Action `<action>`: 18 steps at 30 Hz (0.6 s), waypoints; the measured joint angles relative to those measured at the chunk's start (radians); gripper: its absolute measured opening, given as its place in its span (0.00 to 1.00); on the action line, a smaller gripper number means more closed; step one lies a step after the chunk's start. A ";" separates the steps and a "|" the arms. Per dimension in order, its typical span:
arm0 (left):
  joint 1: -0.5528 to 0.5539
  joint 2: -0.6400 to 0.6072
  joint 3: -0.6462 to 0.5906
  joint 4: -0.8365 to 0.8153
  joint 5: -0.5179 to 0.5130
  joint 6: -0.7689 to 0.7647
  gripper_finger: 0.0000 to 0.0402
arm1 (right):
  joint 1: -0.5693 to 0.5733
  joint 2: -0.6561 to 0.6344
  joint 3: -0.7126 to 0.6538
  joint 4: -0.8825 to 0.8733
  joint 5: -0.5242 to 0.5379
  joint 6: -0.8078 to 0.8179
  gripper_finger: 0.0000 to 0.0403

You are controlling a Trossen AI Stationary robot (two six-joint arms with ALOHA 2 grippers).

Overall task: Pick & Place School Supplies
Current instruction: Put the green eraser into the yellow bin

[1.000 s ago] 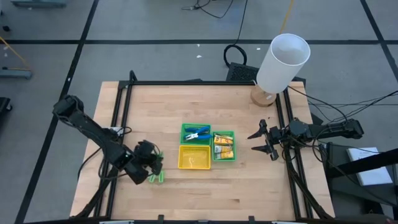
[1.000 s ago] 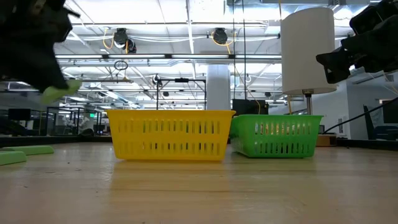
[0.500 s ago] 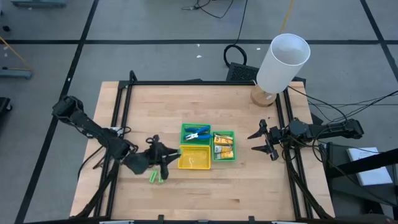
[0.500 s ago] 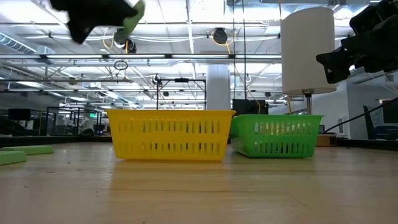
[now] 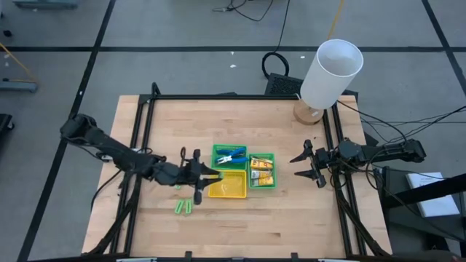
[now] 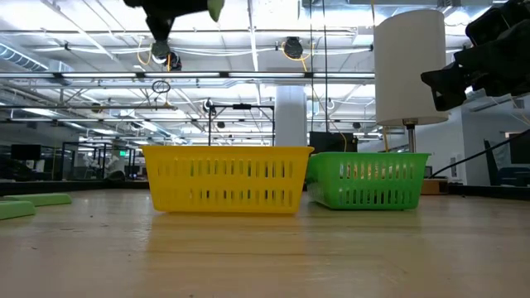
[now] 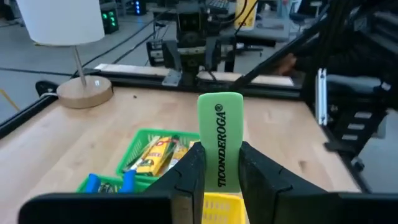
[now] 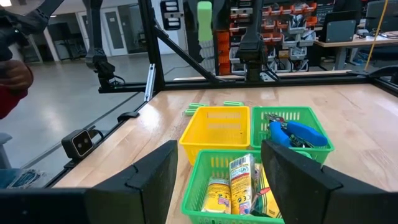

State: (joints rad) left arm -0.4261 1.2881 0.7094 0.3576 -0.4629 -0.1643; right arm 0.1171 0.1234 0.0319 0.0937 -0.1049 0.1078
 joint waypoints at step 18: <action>0.098 0.233 0.000 0.022 0.178 0.014 0.21 | 0.000 0.000 0.000 0.001 0.000 0.000 0.56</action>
State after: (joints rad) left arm -0.3280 1.5211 0.7098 0.3797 -0.2849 -0.1498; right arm 0.1173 0.1234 0.0322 0.0944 -0.1051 0.1074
